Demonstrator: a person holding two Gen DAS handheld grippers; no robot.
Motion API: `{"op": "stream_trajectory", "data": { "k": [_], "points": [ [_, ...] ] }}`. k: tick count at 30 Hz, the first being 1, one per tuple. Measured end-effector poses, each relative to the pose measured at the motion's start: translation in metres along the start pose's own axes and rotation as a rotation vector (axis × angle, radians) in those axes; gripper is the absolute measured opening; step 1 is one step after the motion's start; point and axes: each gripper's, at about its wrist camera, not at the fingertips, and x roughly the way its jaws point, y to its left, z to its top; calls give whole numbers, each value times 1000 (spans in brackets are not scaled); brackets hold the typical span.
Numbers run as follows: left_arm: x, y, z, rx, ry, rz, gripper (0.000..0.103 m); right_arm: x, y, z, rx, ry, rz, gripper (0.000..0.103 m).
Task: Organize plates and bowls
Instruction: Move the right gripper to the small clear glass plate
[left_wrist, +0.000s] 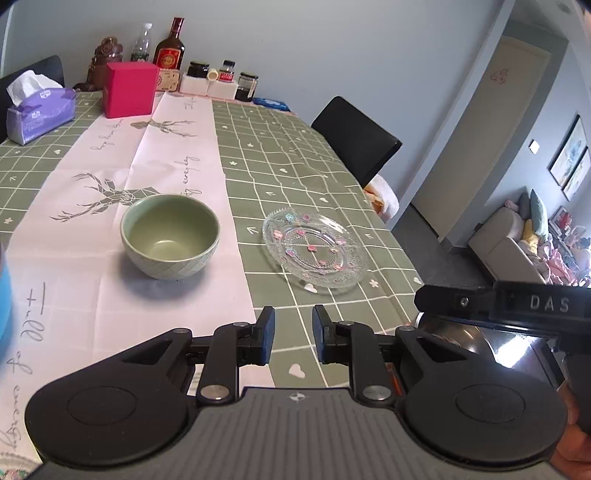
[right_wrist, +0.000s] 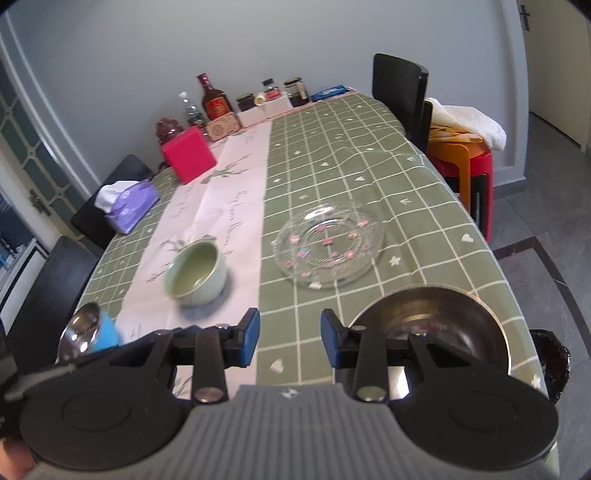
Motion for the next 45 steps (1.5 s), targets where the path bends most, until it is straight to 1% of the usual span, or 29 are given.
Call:
{"op": "stream_trajectory", "data": {
  "k": [4, 8, 13, 14, 16, 20, 24, 25, 28, 32, 35, 39, 43, 44, 45],
  "points": [
    [16, 0, 13, 11, 1, 6, 24, 29, -11, 19, 76, 66, -14, 36],
    [29, 3, 25, -3, -2, 11, 24, 56, -19, 31, 122, 110, -59, 36],
    [45, 6, 31, -14, 2, 17, 24, 92, -39, 44, 254, 180, -92, 36],
    [48, 7, 31, -14, 5, 22, 24, 99, -40, 47, 262, 185, -110, 33],
    [52, 8, 32, -14, 15, 25, 24, 106, -38, 52, 239, 180, -145, 35],
    [59, 11, 33, -2, 24, 33, 24, 124, -40, 60, 254, 208, -165, 35],
    [64, 15, 37, -1, 24, 30, 24, 137, -36, 68, 218, 219, -188, 35],
    [65, 15, 37, 3, 24, 31, 27, 140, -36, 69, 214, 222, -193, 35],
    [68, 16, 37, 10, 27, 32, 28, 145, -36, 75, 213, 212, -211, 42],
    [69, 19, 34, 8, 34, 22, 28, 149, -33, 79, 194, 213, -231, 43],
    [67, 20, 34, 13, 34, 11, 28, 150, -32, 79, 187, 215, -244, 42],
    [66, 22, 35, 24, 33, 19, 28, 151, -37, 81, 191, 209, -287, 42],
    [65, 26, 37, 18, 33, 28, 28, 160, -46, 80, 223, 247, -278, 42],
    [65, 26, 36, 18, 33, 28, 28, 161, -47, 79, 226, 250, -279, 35],
    [64, 26, 36, 18, 33, 29, 28, 163, -48, 78, 229, 253, -278, 32]
  ]
}}
